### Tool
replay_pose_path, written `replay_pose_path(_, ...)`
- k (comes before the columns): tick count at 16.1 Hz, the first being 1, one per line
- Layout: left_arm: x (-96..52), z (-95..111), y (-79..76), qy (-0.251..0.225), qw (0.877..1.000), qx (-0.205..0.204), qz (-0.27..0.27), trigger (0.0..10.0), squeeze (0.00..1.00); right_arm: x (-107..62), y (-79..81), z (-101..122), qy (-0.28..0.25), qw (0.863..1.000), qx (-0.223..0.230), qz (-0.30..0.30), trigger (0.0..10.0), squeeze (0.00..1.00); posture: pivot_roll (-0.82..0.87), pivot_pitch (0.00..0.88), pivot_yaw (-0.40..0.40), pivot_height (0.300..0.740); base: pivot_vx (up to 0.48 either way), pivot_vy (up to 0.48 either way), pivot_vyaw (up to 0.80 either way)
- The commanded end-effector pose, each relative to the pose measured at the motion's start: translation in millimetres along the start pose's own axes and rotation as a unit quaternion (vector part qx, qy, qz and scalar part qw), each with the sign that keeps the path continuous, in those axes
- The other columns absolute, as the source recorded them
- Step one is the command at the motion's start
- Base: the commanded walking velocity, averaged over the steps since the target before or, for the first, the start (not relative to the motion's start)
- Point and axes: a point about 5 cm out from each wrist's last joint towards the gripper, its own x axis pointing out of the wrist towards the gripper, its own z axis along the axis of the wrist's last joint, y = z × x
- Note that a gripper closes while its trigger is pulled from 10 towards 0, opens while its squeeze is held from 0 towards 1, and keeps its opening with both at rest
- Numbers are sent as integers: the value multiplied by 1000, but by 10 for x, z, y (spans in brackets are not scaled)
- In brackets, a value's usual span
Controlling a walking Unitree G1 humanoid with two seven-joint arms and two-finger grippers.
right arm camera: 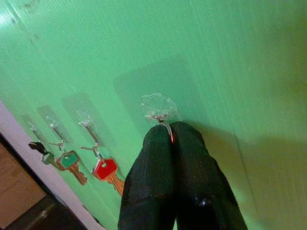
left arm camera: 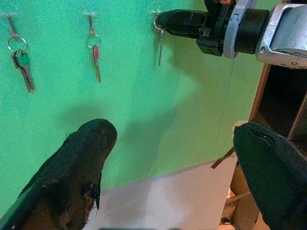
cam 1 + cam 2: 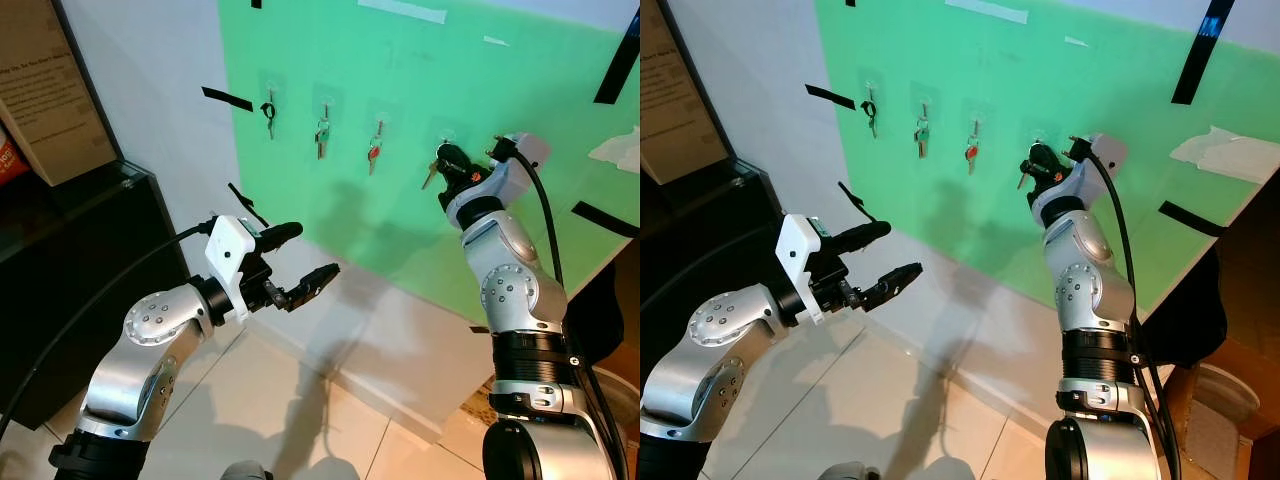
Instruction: Hang keys on a hook
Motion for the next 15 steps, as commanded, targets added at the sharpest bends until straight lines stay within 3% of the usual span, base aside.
replay_pose_path(1, 31, 18, 4, 1, 1000, 1, -6, 10000, 0, -53, -180, -171, 35, 998, -3, -51, 10000, 0, 74, 0, -30, 740, 0, 0, 0)
replay_pose_path(5, 23, 15, -5, 0, 1000, 2, -4, 10000, 0, -82, -113, -323, 58, 997, -2, -48, 10000, 0, 84, 0, -42, 740, 0, 0, 0)
replay_pose_path(10, 12, 5, -16, 1, 1000, 1, -4, 10000, 0, -82, -81, -339, 57, 997, 4, -43, 10000, 0, 83, 0, -43, 740, 0, 0, 0)
replay_pose_path(12, 2, 1, -23, 1, 1000, 1, -5, 10000, 0, -99, -36, -330, 46, 999, -14, -20, 10000, 0, 83, 0, -43, 740, 0, 0, 0)
replay_pose_path(15, 2, 1, -22, 2, 1000, 1, -6, 10000, 0, -103, -78, -373, 59, 997, -17, -36, 10000, 0, 82, 0, -38, 740, 0, 0, 0)
